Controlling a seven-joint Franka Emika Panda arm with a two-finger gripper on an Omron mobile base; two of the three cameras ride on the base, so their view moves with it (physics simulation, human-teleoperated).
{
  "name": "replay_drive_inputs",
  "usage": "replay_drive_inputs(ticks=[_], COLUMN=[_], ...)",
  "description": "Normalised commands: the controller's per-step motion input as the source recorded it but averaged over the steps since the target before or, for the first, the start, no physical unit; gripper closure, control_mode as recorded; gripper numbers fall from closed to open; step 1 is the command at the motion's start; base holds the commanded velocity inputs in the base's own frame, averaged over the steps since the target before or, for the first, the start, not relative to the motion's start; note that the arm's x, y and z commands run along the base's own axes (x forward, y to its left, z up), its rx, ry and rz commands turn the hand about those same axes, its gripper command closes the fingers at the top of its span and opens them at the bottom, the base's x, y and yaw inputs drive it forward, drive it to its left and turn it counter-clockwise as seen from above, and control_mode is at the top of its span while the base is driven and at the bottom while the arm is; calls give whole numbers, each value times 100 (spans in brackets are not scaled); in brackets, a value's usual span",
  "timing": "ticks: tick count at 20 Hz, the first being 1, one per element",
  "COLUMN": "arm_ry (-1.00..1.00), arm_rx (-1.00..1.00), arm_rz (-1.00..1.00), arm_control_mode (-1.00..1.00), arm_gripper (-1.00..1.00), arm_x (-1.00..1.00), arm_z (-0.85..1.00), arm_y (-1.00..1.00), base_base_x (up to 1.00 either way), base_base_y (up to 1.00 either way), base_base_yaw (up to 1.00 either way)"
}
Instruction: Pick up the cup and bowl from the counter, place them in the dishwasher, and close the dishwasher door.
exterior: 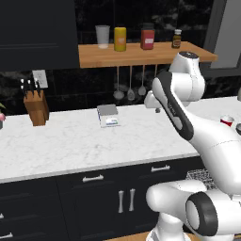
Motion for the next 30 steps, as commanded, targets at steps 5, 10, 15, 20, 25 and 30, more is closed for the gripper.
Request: replay_drive_inputs(ticks=[5,10,15,20,25,30], arm_ry=[5,6,9,5,-3,-6], arm_rx=[-2,-6,-13,-18,2,8], arm_rz=[-11,-24,-31,-28,-2,17], arm_control_mode=[-100,-100,-100,-100,-100,-100], arm_gripper=[-100,-100,-100,-100,-100,-100], arm_x=[19,38,27,33,59,41], arm_z=[-4,-25,-21,-17,-49,-42], arm_y=[-55,-98,-100,-100,-100,-100], base_base_x=[0,0,0,0,0,0], base_base_y=[0,0,0,0,0,0], base_base_yaw=[0,0,0,0,0,0])
